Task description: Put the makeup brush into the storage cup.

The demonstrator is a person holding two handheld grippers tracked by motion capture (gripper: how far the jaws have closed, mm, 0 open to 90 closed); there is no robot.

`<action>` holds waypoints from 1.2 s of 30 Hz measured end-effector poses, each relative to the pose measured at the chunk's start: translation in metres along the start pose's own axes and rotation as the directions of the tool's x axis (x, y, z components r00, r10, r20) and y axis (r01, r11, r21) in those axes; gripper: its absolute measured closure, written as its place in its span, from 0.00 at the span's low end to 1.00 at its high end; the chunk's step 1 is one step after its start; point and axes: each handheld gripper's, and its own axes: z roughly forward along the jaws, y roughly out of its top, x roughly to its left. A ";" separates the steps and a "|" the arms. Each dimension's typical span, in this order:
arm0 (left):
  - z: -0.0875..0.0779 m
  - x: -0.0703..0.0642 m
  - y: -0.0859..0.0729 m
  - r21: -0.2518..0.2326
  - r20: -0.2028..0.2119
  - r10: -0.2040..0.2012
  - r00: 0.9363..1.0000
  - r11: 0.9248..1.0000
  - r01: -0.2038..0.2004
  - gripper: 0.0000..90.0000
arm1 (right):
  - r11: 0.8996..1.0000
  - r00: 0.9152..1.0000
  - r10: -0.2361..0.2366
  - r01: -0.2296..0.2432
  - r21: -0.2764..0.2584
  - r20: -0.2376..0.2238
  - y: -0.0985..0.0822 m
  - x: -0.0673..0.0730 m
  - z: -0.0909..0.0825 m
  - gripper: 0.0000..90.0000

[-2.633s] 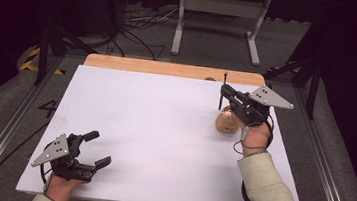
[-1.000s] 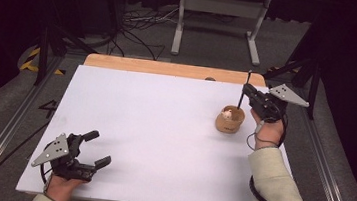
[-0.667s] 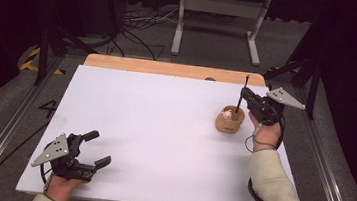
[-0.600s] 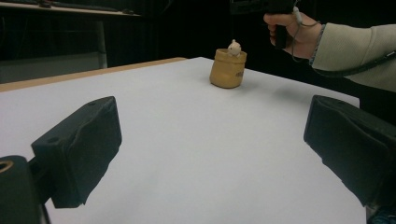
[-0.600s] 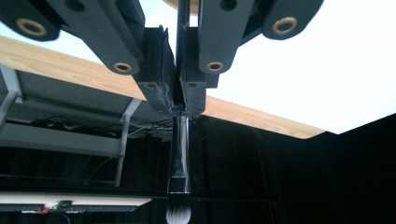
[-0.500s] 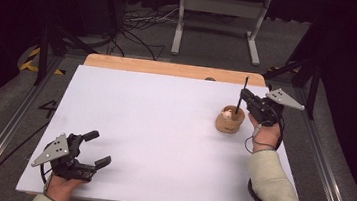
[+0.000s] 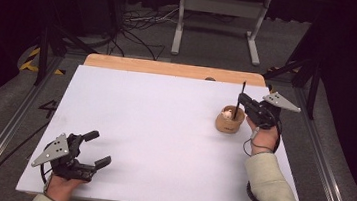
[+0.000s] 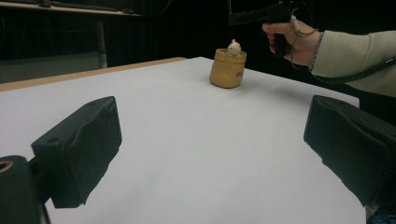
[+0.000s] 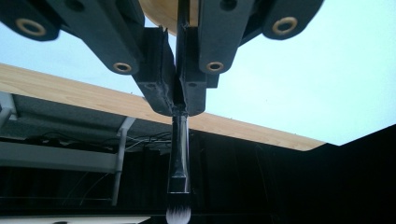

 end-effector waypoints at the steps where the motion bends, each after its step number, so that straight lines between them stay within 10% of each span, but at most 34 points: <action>1: 0.000 0.000 0.000 -0.001 0.000 -0.001 1.000 1.000 0.001 0.05 | 1.000 1.000 0.001 -0.001 0.000 -0.002 0.000 0.000 0.000 0.92; 19: -0.001 0.000 0.000 -0.004 -0.008 0.001 1.000 1.000 -0.001 0.05 | 0.994 0.996 0.016 -0.024 -0.102 -0.084 0.012 0.006 -0.018 0.07; 36: -0.001 0.000 0.001 -0.006 -0.008 -0.001 1.000 1.000 0.001 0.04 | 0.993 0.983 -0.068 0.049 -0.111 -0.173 0.021 0.022 -0.063 0.00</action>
